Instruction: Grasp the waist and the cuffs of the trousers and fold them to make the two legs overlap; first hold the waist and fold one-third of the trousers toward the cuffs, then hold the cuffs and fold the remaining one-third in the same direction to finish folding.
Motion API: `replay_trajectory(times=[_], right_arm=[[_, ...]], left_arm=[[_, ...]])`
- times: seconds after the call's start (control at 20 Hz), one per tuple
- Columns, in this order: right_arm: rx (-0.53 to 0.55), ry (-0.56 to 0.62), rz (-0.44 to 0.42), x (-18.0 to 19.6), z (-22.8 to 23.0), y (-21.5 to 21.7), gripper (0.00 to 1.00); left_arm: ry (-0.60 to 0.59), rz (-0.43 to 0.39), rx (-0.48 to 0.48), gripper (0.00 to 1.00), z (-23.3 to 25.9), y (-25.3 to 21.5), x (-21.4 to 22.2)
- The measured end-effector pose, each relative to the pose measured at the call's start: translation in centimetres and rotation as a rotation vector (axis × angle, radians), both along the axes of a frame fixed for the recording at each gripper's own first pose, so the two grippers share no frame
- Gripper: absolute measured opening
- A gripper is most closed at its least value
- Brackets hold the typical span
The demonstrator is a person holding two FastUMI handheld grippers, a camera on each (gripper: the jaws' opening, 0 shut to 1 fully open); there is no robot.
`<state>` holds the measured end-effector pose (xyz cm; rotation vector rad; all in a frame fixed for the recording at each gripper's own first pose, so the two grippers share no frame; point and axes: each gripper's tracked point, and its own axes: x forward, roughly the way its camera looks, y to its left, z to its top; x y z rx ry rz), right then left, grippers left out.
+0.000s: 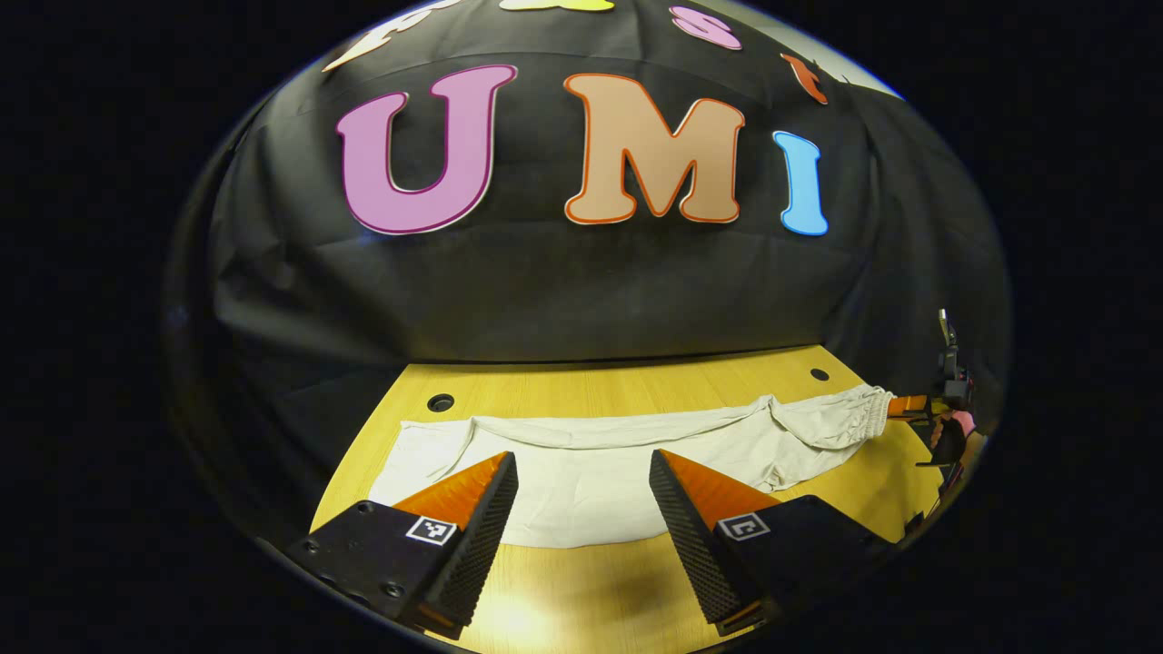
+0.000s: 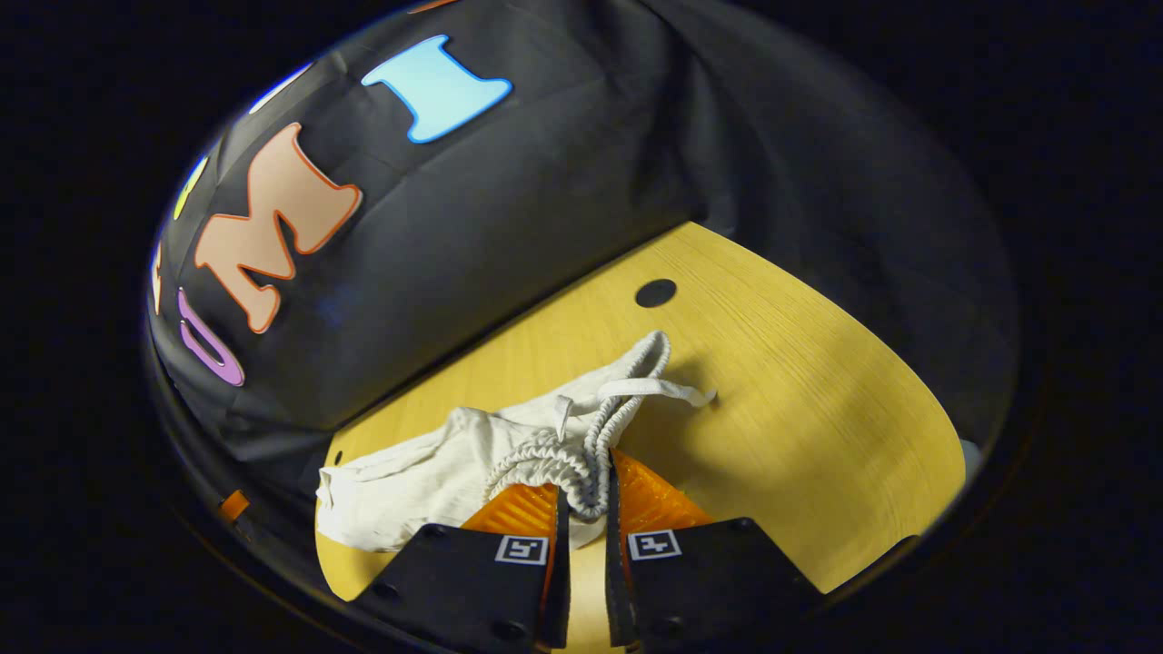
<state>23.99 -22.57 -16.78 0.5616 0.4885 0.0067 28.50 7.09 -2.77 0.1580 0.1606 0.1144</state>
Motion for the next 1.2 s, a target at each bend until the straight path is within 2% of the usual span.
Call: replay_trajectory(times=[0.25, 0.5, 0.65, 0.7, 0.75, 0.95, 1.05, 1.1, 1.2], right_arm=[[-0.033, -0.122, 0.059, 0.8, 7.7, 7.5, 0.18], [-0.084, -0.19, 0.153, 1.6, 12.9, 18.5, 0.18], [-0.114, -0.192, 0.221, 2.1, 13.3, 26.7, 0.18], [-0.133, -0.19, 0.246, 2.3, 12.8, 29.6, 0.18], [-0.151, -0.187, 0.271, 2.4, 12.0, 32.4, 0.18], [-0.214, -0.13, 0.393, 2.8, 7.1, 41.8, 0.18], [-0.274, -0.091, 0.459, 3.3, 4.3, 43.0, 0.18], [-0.296, -0.07, 0.478, 3.4, 4.4, 43.0, 0.18], [-0.329, -0.026, 0.5, 3.6, 4.6, 43.4, 0.23]], left_arm=[[-0.019, -0.018, -0.058, 0.88, -0.1, 2.8, -0.9], [-0.011, -0.032, -0.102, 0.88, -0.5, 7.3, -2.8], [-0.016, -0.032, -0.134, 0.92, -0.4, 10.5, -3.7], [-0.017, -0.024, -0.139, 0.9, -0.4, 11.7, -4.1], [-0.016, -0.018, -0.143, 0.87, -0.5, 12.9, -4.2], [-0.016, 0.021, -0.138, 0.88, -0.7, 17.7, -4.8], [-0.017, 0.043, -0.142, 0.88, -1.0, 20.4, -5.0], [-0.01, 0.048, -0.147, 0.88, -1.7, 21.6, -4.9], [0.008, 0.052, -0.159, 0.88, -2.6, 23.0, -4.7]])
